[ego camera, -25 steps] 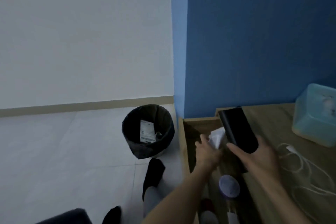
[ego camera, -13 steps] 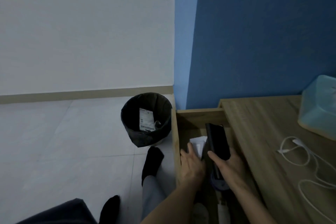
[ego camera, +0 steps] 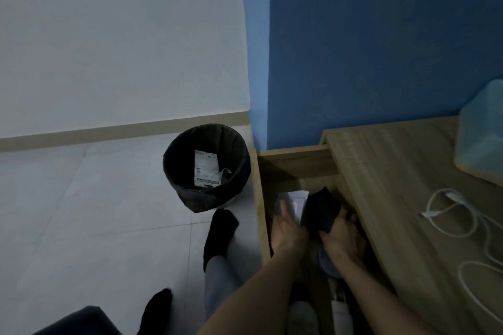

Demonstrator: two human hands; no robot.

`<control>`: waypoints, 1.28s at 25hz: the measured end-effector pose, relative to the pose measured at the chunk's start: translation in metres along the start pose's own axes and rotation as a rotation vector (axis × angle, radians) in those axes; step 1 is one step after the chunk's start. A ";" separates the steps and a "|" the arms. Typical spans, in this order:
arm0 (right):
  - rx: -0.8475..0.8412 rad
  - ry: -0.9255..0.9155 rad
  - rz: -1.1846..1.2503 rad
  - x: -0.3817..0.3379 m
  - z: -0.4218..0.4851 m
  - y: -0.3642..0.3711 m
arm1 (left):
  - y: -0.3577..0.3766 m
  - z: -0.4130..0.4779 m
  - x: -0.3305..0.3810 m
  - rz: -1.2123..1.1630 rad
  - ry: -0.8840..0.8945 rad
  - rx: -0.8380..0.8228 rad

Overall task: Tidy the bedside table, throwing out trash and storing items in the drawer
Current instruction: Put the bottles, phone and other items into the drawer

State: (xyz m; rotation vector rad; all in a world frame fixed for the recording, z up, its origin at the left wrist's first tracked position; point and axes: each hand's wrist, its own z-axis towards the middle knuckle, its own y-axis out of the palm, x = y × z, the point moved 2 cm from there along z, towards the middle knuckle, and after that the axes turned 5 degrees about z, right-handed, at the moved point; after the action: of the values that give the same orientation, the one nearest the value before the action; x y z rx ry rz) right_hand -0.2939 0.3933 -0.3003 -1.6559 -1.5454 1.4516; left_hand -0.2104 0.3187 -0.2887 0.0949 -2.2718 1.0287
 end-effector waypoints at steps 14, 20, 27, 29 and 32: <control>0.035 -0.360 0.240 -0.037 -0.061 -0.067 | -0.033 -0.016 0.047 -0.162 0.174 0.228; 0.437 -0.489 0.379 0.042 -0.101 -0.167 | -0.021 -0.048 0.113 -0.118 0.669 0.236; 0.603 0.215 0.206 0.213 -0.115 -0.223 | 0.080 -0.093 0.146 0.507 0.910 -0.167; 0.469 0.336 0.198 0.243 -0.116 -0.217 | 0.097 -0.099 0.137 0.647 0.880 -0.215; 0.314 0.283 0.223 0.263 -0.110 -0.193 | 0.099 -0.100 0.134 0.706 0.862 -0.208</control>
State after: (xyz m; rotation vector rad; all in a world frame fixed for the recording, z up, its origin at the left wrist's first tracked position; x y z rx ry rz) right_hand -0.3281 0.7203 -0.1970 -1.7869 -0.9528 1.4088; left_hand -0.2958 0.4821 -0.2268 -1.0895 -1.5750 0.8874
